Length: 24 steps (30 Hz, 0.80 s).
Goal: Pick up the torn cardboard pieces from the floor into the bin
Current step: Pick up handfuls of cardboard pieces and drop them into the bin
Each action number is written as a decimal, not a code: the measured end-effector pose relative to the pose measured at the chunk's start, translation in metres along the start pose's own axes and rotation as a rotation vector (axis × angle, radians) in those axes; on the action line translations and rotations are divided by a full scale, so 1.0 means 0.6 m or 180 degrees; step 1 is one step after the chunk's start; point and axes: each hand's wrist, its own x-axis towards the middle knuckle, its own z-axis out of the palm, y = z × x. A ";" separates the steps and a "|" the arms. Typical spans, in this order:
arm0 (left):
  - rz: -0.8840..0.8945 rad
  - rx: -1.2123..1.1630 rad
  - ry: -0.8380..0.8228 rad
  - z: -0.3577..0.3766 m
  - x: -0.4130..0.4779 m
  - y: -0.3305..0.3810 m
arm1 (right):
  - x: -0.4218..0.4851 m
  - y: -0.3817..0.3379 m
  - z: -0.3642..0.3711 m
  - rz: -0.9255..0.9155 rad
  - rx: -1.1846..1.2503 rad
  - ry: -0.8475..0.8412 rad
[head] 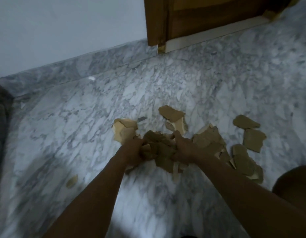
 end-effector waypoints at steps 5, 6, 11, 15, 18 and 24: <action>-0.0212 0.0311 -0.0230 -0.001 -0.001 0.018 | -0.008 0.013 -0.086 0.0486 -0.0832 -0.0308; -0.0211 0.0195 -0.0212 -0.010 -0.005 0.017 | -0.010 0.012 -0.100 0.0529 -0.0891 -0.0268; -0.0522 -0.0450 -0.0274 -0.057 -0.045 0.010 | -0.007 -0.012 -0.146 0.0611 -0.0635 -0.0392; -0.1186 -0.0282 -0.0151 -0.077 -0.093 -0.043 | 0.011 -0.054 -0.119 0.0303 -0.0232 -0.0315; -0.1758 -0.0431 -0.0056 -0.083 -0.163 -0.108 | 0.033 -0.095 -0.072 0.0152 0.0007 -0.0294; -0.2639 -0.0745 0.0503 0.010 -0.252 -0.244 | 0.100 -0.169 0.042 -0.0091 -0.0641 -0.0379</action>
